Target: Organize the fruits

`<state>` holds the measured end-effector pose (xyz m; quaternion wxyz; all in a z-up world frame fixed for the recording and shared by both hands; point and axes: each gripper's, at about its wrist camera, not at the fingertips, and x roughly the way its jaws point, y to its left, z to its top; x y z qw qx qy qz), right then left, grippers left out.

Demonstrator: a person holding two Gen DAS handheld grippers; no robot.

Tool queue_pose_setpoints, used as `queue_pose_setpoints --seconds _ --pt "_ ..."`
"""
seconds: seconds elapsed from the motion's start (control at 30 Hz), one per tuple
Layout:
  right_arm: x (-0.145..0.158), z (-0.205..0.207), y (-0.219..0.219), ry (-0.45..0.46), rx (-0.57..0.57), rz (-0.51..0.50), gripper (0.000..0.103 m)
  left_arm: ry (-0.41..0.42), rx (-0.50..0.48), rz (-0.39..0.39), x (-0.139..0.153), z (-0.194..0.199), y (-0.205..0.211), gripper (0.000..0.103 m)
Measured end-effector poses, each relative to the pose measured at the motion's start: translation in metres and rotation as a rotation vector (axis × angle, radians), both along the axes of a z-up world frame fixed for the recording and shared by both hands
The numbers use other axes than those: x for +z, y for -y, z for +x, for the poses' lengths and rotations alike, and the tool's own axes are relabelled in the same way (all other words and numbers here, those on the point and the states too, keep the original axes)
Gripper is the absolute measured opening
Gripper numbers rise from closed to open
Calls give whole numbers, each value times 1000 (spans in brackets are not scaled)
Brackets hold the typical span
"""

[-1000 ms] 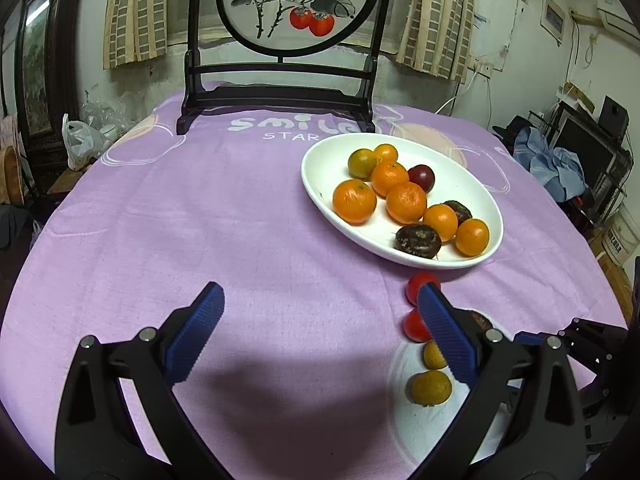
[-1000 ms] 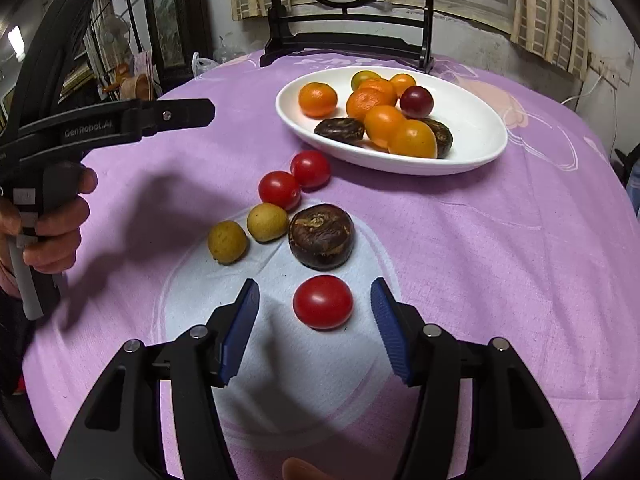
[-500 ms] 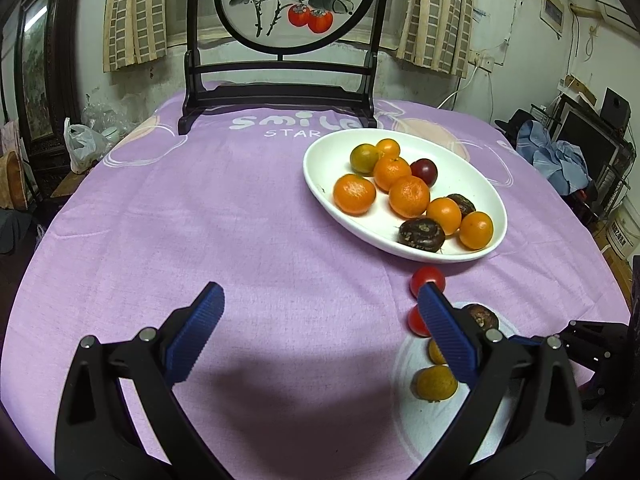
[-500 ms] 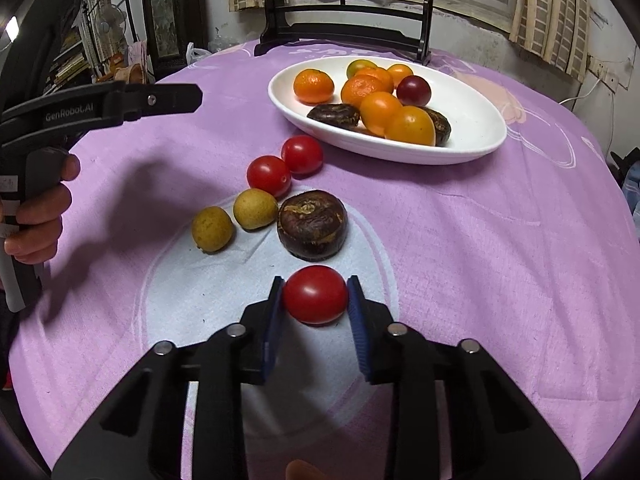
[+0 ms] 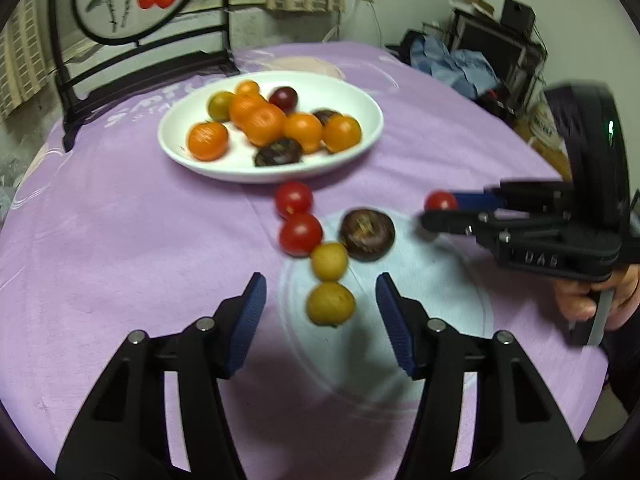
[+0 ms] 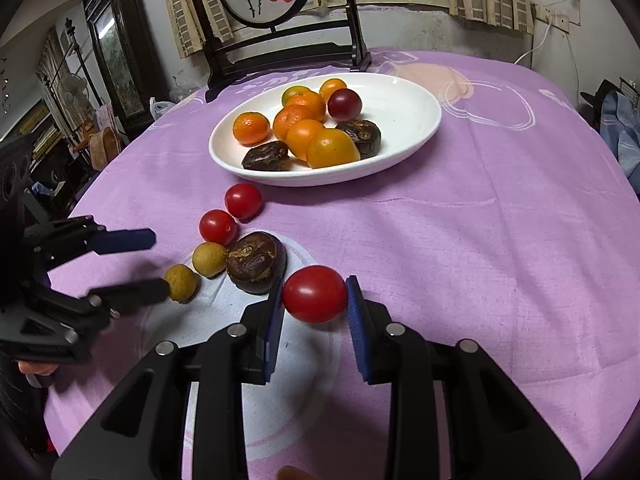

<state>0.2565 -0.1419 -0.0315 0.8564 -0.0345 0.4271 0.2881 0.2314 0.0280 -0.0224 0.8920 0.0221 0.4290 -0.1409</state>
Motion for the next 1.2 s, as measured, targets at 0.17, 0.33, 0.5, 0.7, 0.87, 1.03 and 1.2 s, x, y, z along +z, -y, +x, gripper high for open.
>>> queue_pose_setpoints --seconds 0.17,0.33,0.5,0.7,0.87,1.03,1.2 --pt "0 0 -1 1 1 -5 31 -25 -12 18 -9 1 8 50" --pt "0 -1 -1 4 0 -7 31 -45 -28 36 -16 2 13 39" --pt "0 -1 -1 4 1 -9 31 -41 -23 64 -19 1 16 38" --pt "2 -2 0 6 -1 -10 31 -59 -7 89 -25 4 16 29" --pt "4 -4 0 20 10 -9 31 -55 2 69 -22 4 13 29" --pt "19 -7 -4 108 36 44 31 22 37 -21 3 2 -1 29" --pt "37 29 -6 178 -66 128 31 98 166 -83 27 33 -18 29"
